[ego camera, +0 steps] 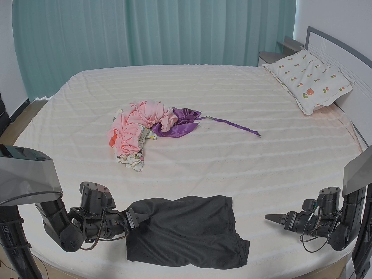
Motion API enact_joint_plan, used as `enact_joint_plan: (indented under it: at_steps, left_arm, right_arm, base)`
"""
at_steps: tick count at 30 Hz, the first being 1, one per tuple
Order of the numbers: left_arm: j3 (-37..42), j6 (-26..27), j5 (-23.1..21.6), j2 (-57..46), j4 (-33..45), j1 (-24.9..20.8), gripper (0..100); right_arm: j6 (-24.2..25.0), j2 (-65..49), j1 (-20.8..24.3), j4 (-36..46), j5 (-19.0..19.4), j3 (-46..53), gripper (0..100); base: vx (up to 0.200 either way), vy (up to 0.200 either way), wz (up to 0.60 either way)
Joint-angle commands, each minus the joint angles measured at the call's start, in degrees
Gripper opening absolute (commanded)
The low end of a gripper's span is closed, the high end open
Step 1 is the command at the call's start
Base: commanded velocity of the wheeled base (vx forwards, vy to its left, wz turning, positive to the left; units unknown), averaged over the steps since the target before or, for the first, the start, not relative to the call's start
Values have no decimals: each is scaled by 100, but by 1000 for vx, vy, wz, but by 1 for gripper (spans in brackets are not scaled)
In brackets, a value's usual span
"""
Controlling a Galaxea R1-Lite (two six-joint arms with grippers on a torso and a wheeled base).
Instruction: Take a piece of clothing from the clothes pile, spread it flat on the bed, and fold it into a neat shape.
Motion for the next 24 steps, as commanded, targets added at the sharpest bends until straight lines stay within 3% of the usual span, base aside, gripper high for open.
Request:
enact_joint_plan:
  at_steps: [1,7,8,10,11,18,24]
  left_arm:
    - [34,-38,-16,36,-171,15,100]
    - [113,-3,28,28,-356,32,100]
    - [218,15,28,-16,-373,68,100]
    - [218,15,28,-25,-373,85,100]
    - [227,15,28,-104,-373,94,100]
    - [253,6,-51,-429,-373,349,100]
    - [201,-3,-658,-588,-338,867,100]
  right_arm:
    - [1,-13,31,-58,-6,92,100]
    - [141,-153,250,-58,-24,92,100]
    - [449,-241,611,-58,-50,92,100]
    - [475,-250,655,-58,-59,92,100]
    - [633,-276,953,-49,-155,92,100]
    - [712,-109,1718,-58,-445,92,100]
    - [712,102,2052,-67,-445,13,100]
  base:
    - [0,0,0]
    - [0,0,0]
    - [-200,0,0]
    - [-200,0,0]
    - [-200,0,0]
    - [-171,0,0]
    - [0,0,0]
